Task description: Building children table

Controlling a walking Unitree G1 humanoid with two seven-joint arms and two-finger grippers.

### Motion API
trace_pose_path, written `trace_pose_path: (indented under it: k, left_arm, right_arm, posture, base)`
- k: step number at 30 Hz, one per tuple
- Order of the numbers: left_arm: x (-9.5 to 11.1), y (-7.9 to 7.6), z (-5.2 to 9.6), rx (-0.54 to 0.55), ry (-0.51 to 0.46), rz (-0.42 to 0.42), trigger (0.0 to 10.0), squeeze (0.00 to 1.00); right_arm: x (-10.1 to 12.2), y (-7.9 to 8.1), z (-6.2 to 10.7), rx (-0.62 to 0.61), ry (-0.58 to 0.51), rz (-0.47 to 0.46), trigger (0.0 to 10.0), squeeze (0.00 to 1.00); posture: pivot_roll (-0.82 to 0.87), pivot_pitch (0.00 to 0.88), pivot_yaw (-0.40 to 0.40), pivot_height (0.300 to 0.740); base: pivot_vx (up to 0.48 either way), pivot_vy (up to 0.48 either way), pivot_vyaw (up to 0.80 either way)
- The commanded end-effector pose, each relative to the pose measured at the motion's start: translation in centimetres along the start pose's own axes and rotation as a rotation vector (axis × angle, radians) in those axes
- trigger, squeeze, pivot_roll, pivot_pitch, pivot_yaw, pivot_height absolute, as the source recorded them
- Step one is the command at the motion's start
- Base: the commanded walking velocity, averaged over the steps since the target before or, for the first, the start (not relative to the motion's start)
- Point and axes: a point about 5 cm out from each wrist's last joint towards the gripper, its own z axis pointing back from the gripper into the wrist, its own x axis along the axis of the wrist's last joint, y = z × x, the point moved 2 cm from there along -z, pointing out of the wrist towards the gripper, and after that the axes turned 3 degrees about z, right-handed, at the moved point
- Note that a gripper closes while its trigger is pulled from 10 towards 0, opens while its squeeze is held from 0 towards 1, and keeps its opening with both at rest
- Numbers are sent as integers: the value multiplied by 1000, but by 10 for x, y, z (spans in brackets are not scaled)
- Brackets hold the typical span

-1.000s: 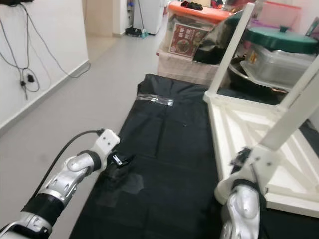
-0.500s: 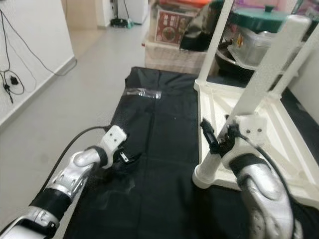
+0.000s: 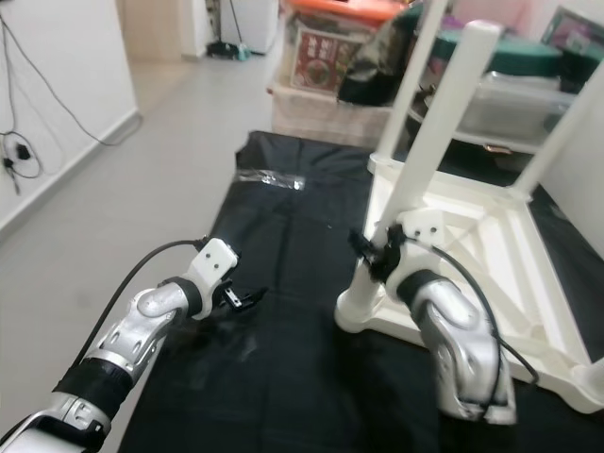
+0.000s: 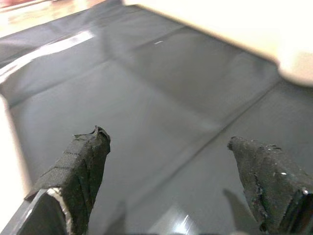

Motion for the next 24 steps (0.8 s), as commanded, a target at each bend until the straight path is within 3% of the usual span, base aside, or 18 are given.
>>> trace_pose_path:
  k: [1, 3, 5, 6, 8, 10, 11, 12, 13, 14, 15, 16, 20, 21, 22, 24]
  left_arm:
    - [-3, -1, 3, -1, 4, -3, 10000, 0]
    - [-3, -1, 4, 4, 0, 1, 10000, 0]
    - [-3, 0, 5, 15, -3, 12, 10000, 0]
    - [-3, 1, 6, 16, -2, 13, 10000, 0]
    - [-4, 1, 6, 15, -1, 12, 10000, 0]
    - [-5, -1, 7, 2, 4, 7, 10000, 0]
    - [-4, -1, 6, -4, 2, 8, 10000, 0]
    - [-4, -1, 6, -9, 0, 7, 10000, 0]
    - [-3, -1, 5, -14, -3, 7, 10000, 0]
    - [-3, -1, 5, -16, -1, 3, 10000, 0]
    - [-3, -1, 5, -16, -1, 3, 10000, 0]
    - [-3, 0, 5, -18, 0, -1, 10000, 0]
    - [-3, 0, 4, -17, 0, 0, 10000, 0]
    - [-3, 0, 5, -14, 0, 0, 10000, 0]
    - [-2, 0, 5, -8, -2, 6, 10000, 0]
    - [-2, 0, 6, -3, -4, 11, 10000, 0]
  right_arm:
    - [-24, -67, 17, -462, 105, 6, 0, 0]
    - [-37, -74, 48, -632, 124, 28, 0, 0]
    - [-46, -51, 68, -582, 136, 44, 0, 0]
    - [-49, -39, 72, -548, 134, 40, 0, 0]
    - [-51, -31, 74, -528, 131, 30, 0, 0]
    - [-49, -3, 70, -388, 107, 36, 0, 0]
    - [-43, 11, 66, -279, 76, 47, 3843, 0]
    - [-37, 19, 63, -214, 55, 69, 10000, 0]
    - [-31, 23, 60, -171, 37, 92, 10000, 0]
    - [-26, 15, 59, -167, 18, 113, 10000, 557]
    - [-26, 15, 59, -167, 18, 113, 10000, 557]
    - [-16, 3, 57, -134, -12, 135, 10000, 1000]
    - [-6, -2, 55, -75, -32, 130, 10000, 1000]
    - [2, -6, 54, -29, -53, 152, 10000, 86]
    - [13, -9, 55, 71, -87, 176, 10000, 0]
    - [20, -11, 57, 143, -112, 196, 10000, 0]
  posture:
    - [135, 0, -136, 740]
    - [142, 0, -141, 740]
    - [133, 0, -133, 740]
    - [131, 0, -131, 740]
    - [131, 0, -131, 740]
    - [108, 0, -105, 740]
    - [105, 0, -104, 740]
    - [97, 0, -100, 740]
    - [97, 0, -100, 740]
    - [90, 0, -98, 740]
    - [90, 0, -98, 740]
    - [88, 0, -100, 740]
    - [91, 0, -110, 740]
    - [91, 0, -110, 740]
    - [98, 0, -116, 740]
    - [98, 0, -116, 740]
  base:
    - [0, 0, 0]
    - [0, 0, 0]
    - [0, 0, 0]
    - [0, 0, 0]
    - [0, 0, 0]
    - [0, 0, 0]
    - [0, 0, 0]
    - [0, 0, 0]
    - [0, 0, 0]
    - [0, 0, 0]
    - [0, 0, 0]
    - [0, 0, 0]
    - [0, 0, 0]
    - [0, 0, 0]
    - [0, 0, 0]
    - [0, 0, 0]
